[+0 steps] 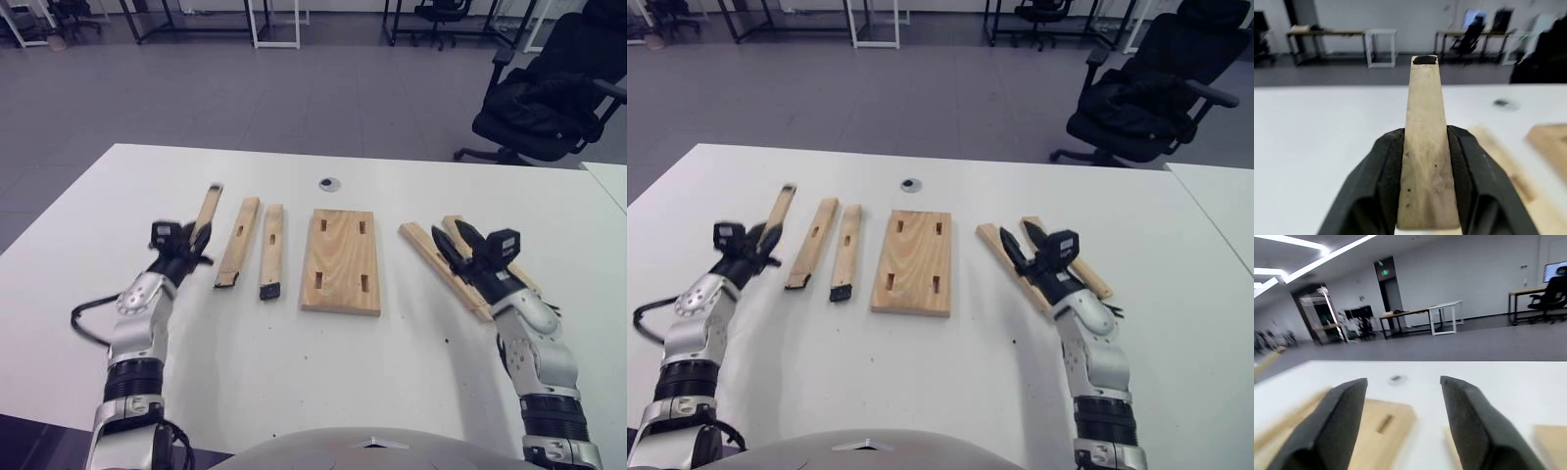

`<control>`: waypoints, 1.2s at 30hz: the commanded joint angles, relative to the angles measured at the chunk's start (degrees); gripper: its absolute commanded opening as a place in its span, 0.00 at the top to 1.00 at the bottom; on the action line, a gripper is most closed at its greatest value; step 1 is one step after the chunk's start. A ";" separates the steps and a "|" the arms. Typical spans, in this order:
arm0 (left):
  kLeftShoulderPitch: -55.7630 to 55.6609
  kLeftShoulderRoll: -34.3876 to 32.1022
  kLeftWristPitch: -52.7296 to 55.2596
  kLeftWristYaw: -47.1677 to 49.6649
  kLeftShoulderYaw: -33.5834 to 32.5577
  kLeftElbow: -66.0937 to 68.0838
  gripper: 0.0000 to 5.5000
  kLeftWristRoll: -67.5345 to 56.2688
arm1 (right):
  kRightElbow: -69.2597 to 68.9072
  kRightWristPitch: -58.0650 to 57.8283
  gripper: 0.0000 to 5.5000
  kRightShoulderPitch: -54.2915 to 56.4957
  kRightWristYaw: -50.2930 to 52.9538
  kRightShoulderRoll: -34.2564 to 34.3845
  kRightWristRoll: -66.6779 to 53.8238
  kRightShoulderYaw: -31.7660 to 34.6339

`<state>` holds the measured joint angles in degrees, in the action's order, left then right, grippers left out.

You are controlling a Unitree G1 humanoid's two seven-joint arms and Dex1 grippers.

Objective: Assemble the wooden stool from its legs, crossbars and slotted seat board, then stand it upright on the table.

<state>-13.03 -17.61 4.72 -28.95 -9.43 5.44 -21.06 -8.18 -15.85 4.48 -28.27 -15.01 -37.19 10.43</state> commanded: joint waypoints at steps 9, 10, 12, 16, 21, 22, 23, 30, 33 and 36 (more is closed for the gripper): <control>-4.41 7.01 3.31 -3.85 21.94 -17.08 0.77 6.17 | -5.07 -24.29 0.49 14.07 26.15 15.34 -37.40 1.73; -4.37 6.82 2.80 -3.90 22.23 -16.91 0.77 6.94 | -5.17 -24.92 0.49 14.02 26.91 15.00 -37.91 1.55; -4.44 6.46 1.89 -3.62 22.63 -16.73 0.77 8.65 | -4.89 -25.77 0.54 14.09 27.91 14.29 -37.89 1.13; -4.86 5.95 -0.38 -2.87 22.91 -15.86 0.77 11.71 | -5.42 -26.12 0.67 13.48 29.69 14.07 -38.26 1.37; -4.81 5.39 -1.77 -3.10 23.78 -15.03 0.77 14.56 | -5.77 -26.22 0.80 13.34 30.70 13.97 -39.25 1.71; -4.80 5.20 -1.98 -3.15 23.85 -14.81 0.77 14.97 | -5.72 -26.24 0.85 13.47 30.98 13.86 -39.61 1.81; -4.82 4.88 -2.23 -3.18 24.00 -14.51 0.77 15.66 | -5.68 -26.36 0.88 13.56 31.15 13.59 -39.94 1.87; -5.21 4.09 -2.99 -3.18 24.09 -13.34 0.77 17.37 | -5.72 -29.07 0.92 12.06 31.62 11.32 -40.00 0.83; -4.66 3.85 -1.67 -4.19 24.68 -14.02 0.70 16.23 | -5.76 -26.42 0.92 11.68 29.84 10.24 -35.58 1.01; -3.73 4.41 -0.01 -4.16 23.62 -14.17 0.62 13.99 | -4.85 -20.52 0.92 9.08 18.40 -0.33 -21.72 0.50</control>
<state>-16.67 -13.18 3.42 -33.05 15.04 -8.44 -6.21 -13.71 -39.55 15.49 -3.94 -9.09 -65.85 10.75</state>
